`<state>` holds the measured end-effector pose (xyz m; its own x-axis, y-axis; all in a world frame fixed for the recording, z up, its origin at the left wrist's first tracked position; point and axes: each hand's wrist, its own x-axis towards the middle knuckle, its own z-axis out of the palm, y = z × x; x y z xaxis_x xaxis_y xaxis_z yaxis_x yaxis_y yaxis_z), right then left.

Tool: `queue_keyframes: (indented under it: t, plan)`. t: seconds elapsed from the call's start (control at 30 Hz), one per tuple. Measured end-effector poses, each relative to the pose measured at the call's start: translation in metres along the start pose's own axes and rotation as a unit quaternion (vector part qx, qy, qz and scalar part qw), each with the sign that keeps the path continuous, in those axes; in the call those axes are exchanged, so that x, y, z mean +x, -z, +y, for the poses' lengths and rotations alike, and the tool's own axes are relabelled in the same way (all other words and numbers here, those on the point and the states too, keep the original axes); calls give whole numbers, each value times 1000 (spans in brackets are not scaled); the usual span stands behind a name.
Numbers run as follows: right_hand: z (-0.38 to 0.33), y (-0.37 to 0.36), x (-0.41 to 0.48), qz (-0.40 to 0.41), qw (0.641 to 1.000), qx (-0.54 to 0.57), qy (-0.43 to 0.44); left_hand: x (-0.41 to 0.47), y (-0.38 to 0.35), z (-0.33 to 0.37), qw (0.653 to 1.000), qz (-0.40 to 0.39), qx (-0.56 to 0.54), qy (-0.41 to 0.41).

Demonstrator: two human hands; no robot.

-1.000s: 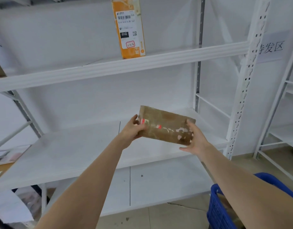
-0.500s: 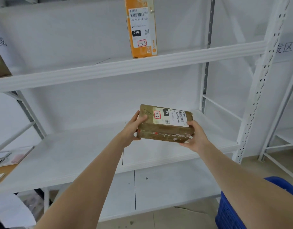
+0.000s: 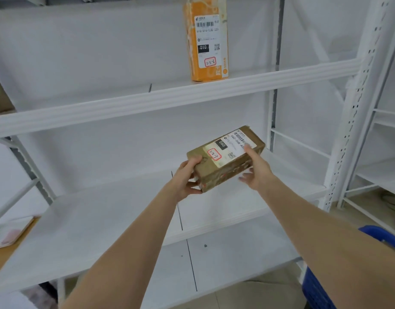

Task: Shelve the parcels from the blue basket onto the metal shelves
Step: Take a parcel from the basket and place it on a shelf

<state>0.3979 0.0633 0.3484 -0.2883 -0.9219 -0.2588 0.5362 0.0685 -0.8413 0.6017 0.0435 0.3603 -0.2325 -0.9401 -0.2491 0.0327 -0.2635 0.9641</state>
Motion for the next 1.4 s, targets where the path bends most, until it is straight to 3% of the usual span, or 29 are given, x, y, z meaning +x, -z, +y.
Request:
queue_keyframes:
  t: [0.1,0.17,0.37,0.73,1.13,1.4]
  plan:
    - [10,-17,-24,-122,988,-53,-73,-7,-16,2,998,-6,-54,-24]
    - [14,-22,-35,-158,984,-49,-71,-15,-26,8,998,-23,-56,-33]
    - [-27,-6,-57,-129,991,-39,5,-36,-45,42,990,23,105,-91]
    - [-85,18,-97,-185,956,-216,76,-90,-107,156,945,37,162,-282]
    - [-93,27,-101,-201,957,-184,102,-94,-121,162,934,99,186,-287]
    - [-116,46,-91,-90,975,-137,150,-83,-153,169,936,87,161,-301]
